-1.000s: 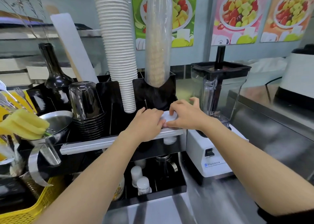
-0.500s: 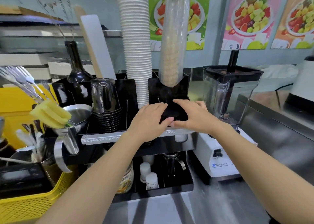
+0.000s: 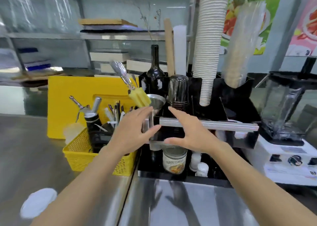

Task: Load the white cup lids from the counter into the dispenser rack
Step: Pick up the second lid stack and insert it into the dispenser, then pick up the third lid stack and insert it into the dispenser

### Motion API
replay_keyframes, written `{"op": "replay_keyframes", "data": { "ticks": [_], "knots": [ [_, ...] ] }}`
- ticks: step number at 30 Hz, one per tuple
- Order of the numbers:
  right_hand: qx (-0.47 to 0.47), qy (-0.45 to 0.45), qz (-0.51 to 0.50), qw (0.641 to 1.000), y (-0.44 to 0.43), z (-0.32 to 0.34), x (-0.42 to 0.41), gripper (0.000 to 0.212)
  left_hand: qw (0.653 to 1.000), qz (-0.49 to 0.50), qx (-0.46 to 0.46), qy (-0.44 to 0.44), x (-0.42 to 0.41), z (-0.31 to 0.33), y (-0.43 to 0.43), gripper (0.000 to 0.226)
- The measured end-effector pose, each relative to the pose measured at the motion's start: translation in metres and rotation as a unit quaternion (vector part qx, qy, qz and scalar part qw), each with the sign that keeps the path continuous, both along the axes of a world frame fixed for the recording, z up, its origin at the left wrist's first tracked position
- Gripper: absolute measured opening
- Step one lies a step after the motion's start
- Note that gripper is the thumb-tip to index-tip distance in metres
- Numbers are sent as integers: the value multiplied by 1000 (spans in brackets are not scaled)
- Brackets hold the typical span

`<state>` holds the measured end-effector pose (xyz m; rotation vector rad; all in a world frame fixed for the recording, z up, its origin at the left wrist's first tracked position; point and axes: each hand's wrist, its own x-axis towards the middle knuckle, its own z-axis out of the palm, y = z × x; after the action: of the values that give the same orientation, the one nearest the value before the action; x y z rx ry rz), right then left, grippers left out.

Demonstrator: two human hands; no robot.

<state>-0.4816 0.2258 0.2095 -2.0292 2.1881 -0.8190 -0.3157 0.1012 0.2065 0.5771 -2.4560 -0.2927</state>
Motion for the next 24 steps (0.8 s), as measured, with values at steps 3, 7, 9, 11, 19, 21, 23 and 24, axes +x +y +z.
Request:
{"op": "replay_keyframes", "data": {
  "ticks": [3,7,9,11,19,21,23,24],
  "knots": [
    [8,-12,44,999,-30,-18,52,98,999,42,15,-3,60,-15,-16,71],
    [39,-21,78,996,-72,-48,121,99,993,94,73,6,137,-39,-38,77],
    [68,-32,86,993,-91,-64,152,100,988,114,108,9,174,-54,-50,82],
    [90,-42,93,991,-109,-83,180,101,983,125,135,16,210,-71,-60,78],
    [162,-47,83,982,-156,-157,248,100,955,178,234,-51,282,-158,-77,76],
    [186,-59,67,979,-159,-177,251,102,954,161,240,-76,282,-178,-78,67],
    [205,-56,44,976,-158,-194,251,102,955,142,243,-96,279,-196,-79,60],
    [211,-58,30,975,-157,-199,252,100,954,132,250,-102,276,-203,-80,57]
  ]
}}
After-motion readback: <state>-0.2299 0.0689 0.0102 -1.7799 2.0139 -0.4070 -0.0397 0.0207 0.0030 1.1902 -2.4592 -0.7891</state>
